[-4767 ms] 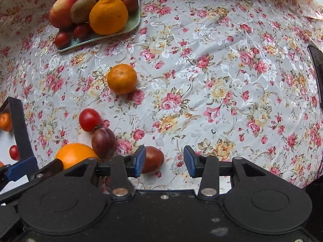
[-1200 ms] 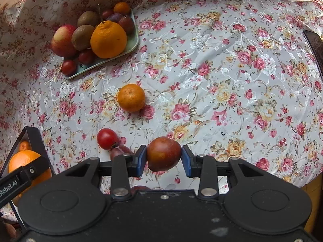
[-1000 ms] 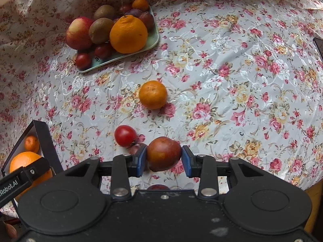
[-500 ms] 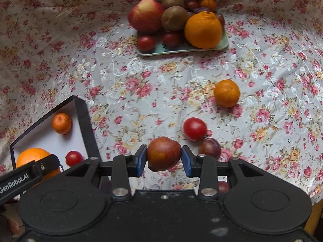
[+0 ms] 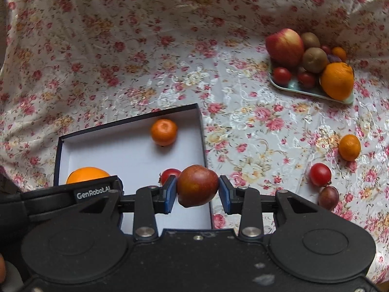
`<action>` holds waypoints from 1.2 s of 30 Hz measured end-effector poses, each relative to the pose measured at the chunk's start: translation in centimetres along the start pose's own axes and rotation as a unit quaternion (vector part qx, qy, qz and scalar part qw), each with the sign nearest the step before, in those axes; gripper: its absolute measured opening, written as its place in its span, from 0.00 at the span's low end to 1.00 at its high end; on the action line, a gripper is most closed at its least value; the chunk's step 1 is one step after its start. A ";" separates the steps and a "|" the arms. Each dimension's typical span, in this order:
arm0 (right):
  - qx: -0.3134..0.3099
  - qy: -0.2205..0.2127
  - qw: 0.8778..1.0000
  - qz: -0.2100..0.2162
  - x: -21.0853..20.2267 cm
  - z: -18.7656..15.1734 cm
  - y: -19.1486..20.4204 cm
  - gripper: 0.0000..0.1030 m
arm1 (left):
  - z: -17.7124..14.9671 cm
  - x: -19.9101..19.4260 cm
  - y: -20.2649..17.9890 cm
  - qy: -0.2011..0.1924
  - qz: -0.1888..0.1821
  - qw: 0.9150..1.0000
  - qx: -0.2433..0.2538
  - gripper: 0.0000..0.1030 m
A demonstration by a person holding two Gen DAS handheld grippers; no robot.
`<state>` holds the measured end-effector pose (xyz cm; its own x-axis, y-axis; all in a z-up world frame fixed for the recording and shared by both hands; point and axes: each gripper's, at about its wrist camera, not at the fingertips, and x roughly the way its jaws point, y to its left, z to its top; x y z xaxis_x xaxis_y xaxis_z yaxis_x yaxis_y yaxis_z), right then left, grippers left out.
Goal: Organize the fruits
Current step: 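Carry the orange with the left tool while the right tool carries the dark tomato to the box, then open the right tool releasing the dark tomato while the left tool releases the orange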
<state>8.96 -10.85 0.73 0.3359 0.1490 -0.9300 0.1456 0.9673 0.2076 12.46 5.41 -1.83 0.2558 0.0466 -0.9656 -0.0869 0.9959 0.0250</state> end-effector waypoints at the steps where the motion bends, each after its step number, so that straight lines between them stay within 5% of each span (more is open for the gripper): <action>1: -0.008 -0.002 1.000 0.001 0.1 -0.1 0.5 0.37 | 0.0 0.1 0.3 0.001 0.000 1.000 -0.001 0.68; 9: -0.078 -0.016 0.997 -0.003 0.2 -0.7 4.0 0.37 | 0.2 0.1 1.7 -0.004 -0.004 1.000 -0.002 0.68; 16: -0.062 0.006 0.998 0.016 0.8 -0.6 4.2 0.37 | 0.2 0.8 2.8 0.019 -0.015 0.999 -0.030 0.68; 21: -0.031 0.023 0.999 0.024 1.2 -0.4 3.2 0.37 | 0.0 -0.1 2.7 -0.007 -0.004 1.000 -0.026 0.69; 24: -0.029 0.018 0.999 0.019 1.1 -0.3 2.9 0.37 | -0.1 -1.6 2.4 -0.045 0.001 0.999 -0.019 0.65; 26: -0.030 0.017 0.999 0.018 1.0 -0.3 2.8 0.37 | -0.3 -2.9 2.3 -0.082 -0.005 0.996 -0.017 0.71; 36: -0.029 0.022 0.999 0.013 1.0 -0.3 2.5 0.37 | 0.0 -2.3 1.1 -0.073 0.007 0.997 0.009 0.70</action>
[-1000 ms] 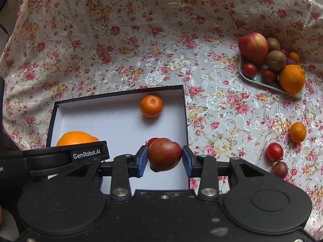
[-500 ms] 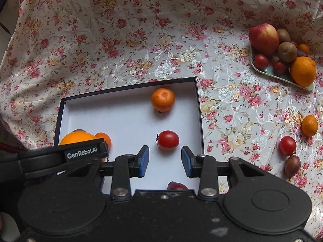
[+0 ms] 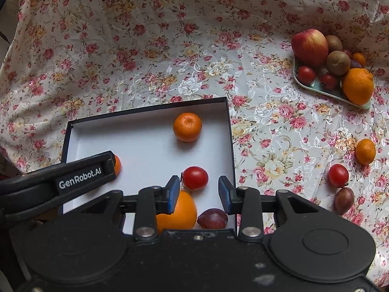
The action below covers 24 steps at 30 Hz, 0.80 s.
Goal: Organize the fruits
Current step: 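Open the right tool releasing the dark tomato while the left tool releases the orange, then move both tools back toward the dark purple plums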
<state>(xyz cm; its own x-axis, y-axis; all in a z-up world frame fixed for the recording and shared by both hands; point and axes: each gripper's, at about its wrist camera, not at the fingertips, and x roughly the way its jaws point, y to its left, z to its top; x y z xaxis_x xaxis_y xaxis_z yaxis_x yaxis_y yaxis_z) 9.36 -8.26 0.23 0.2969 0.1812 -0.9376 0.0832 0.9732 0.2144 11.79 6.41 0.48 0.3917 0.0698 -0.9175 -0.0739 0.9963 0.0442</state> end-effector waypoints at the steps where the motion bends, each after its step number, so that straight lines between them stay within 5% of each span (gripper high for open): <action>1: 0.002 0.002 1.000 -0.001 0.1 0.0 -0.1 0.37 | -0.1 0.0 -0.1 -0.001 0.006 1.000 0.001 0.70; 24: 0.047 0.039 0.998 -0.016 -0.6 -1.1 -5.6 0.37 | -1.2 -0.2 -6.9 0.023 0.002 0.997 0.072 0.70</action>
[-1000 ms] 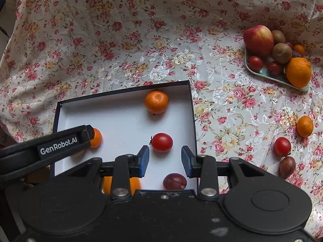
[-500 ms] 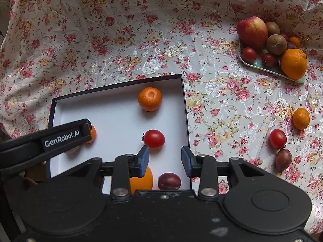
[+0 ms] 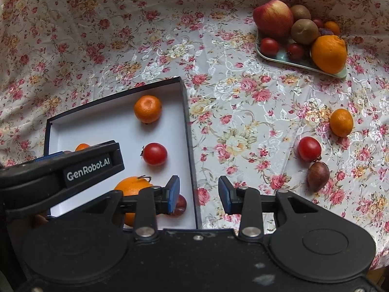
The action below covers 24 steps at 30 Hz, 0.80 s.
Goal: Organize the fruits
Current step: 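Move both tools back toward the dark purple plums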
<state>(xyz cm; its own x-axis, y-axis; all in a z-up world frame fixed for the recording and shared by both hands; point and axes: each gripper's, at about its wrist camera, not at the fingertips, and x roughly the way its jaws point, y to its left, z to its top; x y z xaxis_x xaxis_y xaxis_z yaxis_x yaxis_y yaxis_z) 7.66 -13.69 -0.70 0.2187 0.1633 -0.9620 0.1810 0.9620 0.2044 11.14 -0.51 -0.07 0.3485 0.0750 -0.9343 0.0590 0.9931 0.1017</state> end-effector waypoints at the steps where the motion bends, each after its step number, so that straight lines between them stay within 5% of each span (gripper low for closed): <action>1: 0.004 0.000 1.000 -0.001 -0.1 0.0 -0.4 0.37 | 0.0 0.0 -0.5 0.001 -0.001 1.000 0.005 0.70; 16: 0.083 0.040 0.995 -0.037 0.1 -0.3 -8.9 0.37 | -1.1 0.3 -7.8 0.042 -0.039 0.996 0.068 0.70; 24: 0.183 0.105 0.975 -0.064 1.6 -1.0 -16.5 0.37 | -2.6 0.9 -12.3 0.094 -0.092 0.986 0.106 0.70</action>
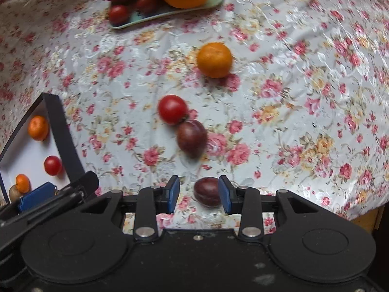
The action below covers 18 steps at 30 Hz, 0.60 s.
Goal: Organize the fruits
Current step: 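Move both tools back toward the dark purple plums, then grasp a dark purple plum with the left tool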
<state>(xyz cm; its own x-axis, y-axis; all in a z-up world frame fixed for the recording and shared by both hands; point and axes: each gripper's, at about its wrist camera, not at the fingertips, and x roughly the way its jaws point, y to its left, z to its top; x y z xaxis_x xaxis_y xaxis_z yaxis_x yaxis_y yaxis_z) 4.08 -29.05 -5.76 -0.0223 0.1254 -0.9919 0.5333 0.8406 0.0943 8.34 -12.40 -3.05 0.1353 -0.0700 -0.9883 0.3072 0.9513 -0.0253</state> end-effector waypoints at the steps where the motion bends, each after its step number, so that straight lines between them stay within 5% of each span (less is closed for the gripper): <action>1: 0.013 0.006 1.000 -0.002 0.2 0.2 -1.0 0.37 | -0.1 0.1 -0.6 0.005 -0.006 1.000 0.004 0.70; 18: 0.107 0.035 0.994 0.006 0.1 1.0 -9.4 0.37 | -1.1 2.0 -7.3 0.042 -0.049 0.996 0.063 0.62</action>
<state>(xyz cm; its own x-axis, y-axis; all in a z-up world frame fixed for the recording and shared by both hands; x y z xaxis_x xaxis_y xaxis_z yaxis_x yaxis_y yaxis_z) -0.13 -37.50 -6.79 -0.0687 0.1777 -0.9817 0.7018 0.7080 0.0791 5.33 -19.15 -4.96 0.0224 -0.1298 -0.9913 0.4315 0.8957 -0.1075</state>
